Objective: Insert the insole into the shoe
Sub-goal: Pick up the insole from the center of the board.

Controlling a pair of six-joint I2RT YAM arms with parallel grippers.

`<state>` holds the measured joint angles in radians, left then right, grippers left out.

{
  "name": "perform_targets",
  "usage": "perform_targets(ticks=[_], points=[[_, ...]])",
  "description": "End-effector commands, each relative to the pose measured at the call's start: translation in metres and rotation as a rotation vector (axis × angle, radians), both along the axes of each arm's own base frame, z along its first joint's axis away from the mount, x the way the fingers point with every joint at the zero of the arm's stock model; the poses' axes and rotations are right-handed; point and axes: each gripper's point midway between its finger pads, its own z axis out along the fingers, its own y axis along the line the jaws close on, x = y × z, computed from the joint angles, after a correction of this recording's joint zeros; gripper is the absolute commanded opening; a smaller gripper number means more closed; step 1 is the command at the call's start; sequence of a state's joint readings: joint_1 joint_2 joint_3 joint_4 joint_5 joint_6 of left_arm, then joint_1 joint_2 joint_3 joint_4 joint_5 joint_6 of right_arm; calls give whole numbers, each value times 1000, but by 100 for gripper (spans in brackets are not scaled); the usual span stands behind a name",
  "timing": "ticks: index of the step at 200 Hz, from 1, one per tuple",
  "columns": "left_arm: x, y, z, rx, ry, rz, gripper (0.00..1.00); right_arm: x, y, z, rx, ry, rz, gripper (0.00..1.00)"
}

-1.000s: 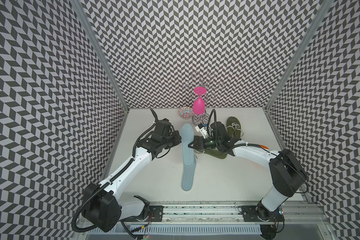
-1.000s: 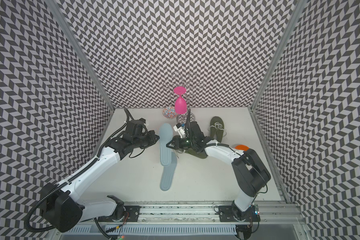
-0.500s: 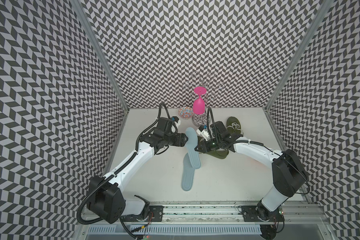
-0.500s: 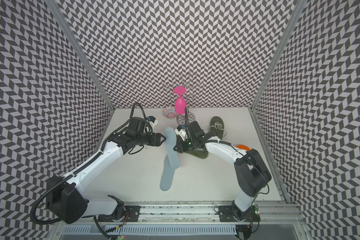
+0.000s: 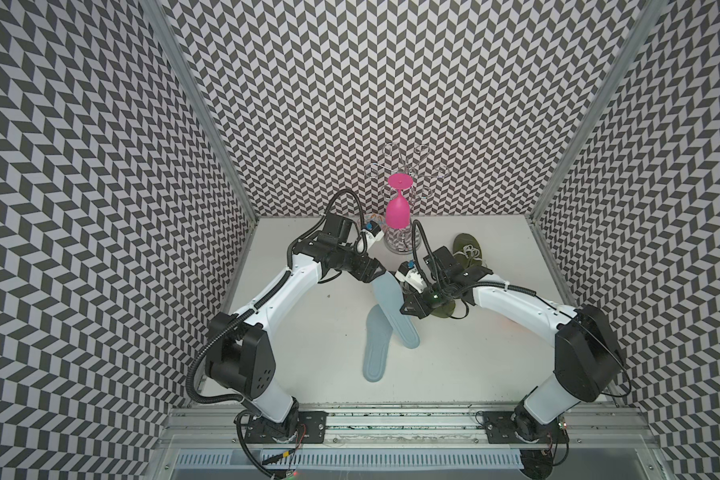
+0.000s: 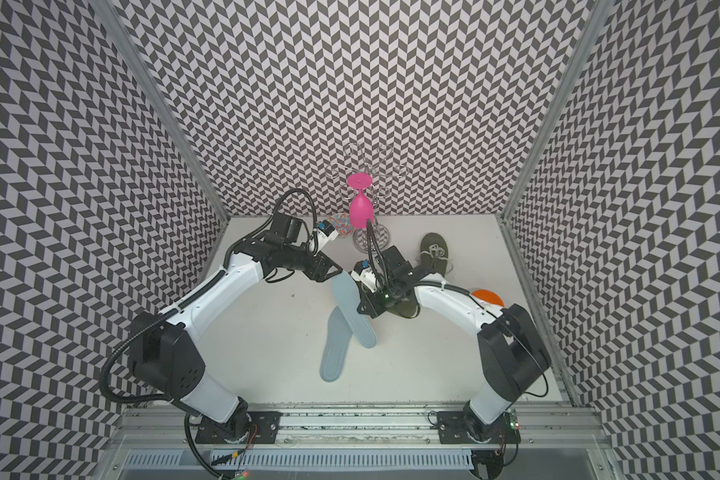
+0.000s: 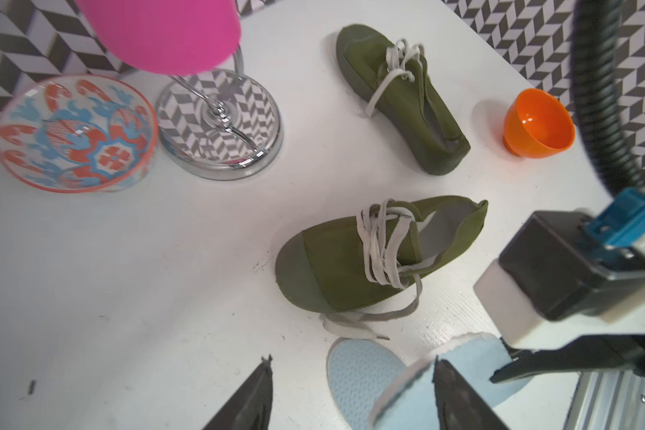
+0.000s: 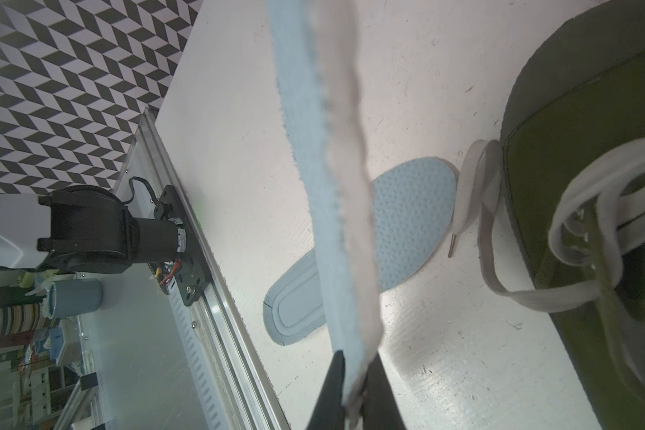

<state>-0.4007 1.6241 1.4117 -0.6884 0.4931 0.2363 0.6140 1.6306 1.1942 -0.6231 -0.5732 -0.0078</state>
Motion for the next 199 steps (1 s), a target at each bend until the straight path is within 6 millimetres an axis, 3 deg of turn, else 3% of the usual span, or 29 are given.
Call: perform_targets(ticks=[1,22,63,71,89,98,123,140,154,171,199], points=[[-20,-9,2,-40,20,-110,68,5,7,16,22,-64,40,10],[-31,-13,3,-81,41,-149,69,7,7,14,16,-63,44,10],[-49,-21,-14,-118,99,-188,67,2,6,9,19,-66,68,10],[-51,-24,-12,-135,106,-201,62,2,5,8,11,-67,65,10],[-54,-29,-8,-155,108,-213,37,6,2,8,-7,-85,46,10],[-53,-30,-6,-159,108,-204,38,8,2,8,-14,-93,39,11],[-53,-29,-1,-164,111,-183,27,13,-4,3,-55,-108,16,13],[-52,-28,-1,-169,133,-151,14,18,-8,-1,-83,-126,-2,20],[-47,-24,-9,-157,166,-85,5,21,-7,3,-71,-151,-15,33],[-43,-20,-21,-154,224,7,2,20,-2,12,-4,-190,-19,52],[-49,-22,-24,-197,308,52,0,20,0,18,77,-248,-48,64]])
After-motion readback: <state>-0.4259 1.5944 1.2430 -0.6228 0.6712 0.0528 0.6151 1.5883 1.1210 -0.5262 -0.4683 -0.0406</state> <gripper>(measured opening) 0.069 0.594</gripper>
